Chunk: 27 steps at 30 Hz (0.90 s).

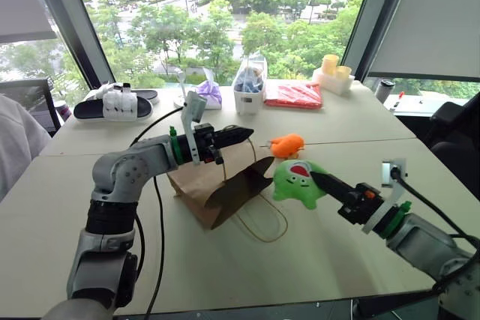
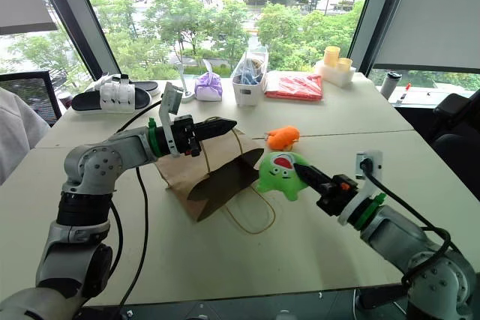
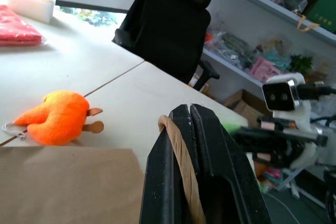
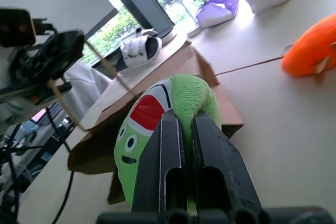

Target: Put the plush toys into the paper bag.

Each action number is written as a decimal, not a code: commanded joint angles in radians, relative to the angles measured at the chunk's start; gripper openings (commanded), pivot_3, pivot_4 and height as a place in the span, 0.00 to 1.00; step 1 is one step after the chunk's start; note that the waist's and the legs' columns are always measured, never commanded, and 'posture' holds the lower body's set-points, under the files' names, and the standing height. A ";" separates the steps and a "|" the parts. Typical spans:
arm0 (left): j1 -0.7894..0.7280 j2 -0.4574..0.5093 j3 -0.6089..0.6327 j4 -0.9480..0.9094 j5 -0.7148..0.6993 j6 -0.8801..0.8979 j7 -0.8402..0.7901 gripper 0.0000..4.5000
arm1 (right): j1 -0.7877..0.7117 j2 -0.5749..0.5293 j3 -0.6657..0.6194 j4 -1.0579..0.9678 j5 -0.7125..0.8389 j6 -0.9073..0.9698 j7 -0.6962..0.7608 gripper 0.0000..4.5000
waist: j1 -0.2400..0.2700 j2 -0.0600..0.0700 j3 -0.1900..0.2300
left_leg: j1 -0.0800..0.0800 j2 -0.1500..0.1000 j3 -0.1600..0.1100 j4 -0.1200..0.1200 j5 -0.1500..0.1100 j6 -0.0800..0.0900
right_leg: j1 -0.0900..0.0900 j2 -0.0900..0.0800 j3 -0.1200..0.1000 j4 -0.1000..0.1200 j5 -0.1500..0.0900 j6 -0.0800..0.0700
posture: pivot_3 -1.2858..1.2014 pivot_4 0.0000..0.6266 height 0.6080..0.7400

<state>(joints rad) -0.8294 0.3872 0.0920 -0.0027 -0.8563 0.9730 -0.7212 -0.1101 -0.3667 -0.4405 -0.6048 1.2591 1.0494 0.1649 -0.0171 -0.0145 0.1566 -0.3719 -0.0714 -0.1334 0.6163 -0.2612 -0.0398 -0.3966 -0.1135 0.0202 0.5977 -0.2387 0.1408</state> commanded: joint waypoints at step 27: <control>0.023 -0.102 0.048 -0.088 -0.047 0.002 0.136 0.00 | -0.390 0.221 0.533 0.381 -0.550 -0.185 -0.072 0.01 | 0.003 0.000 0.000 | -0.001 -0.001 0.000 0.000 0.001 -0.001 | -0.002 0.000 0.000 0.001 0.000 0.000 | 0.52 0.24 1.00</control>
<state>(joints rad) -0.7884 0.2909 0.1122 -0.0799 -0.9027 1.0015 -0.5964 -0.4760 -0.1544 0.0949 -0.2025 0.7258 0.8868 0.0816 -0.0144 -0.0145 0.1565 -0.3732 -0.0724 -0.1334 0.6159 -0.2602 -0.0412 -0.3991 -0.1131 0.0198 0.5989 -0.2386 0.1408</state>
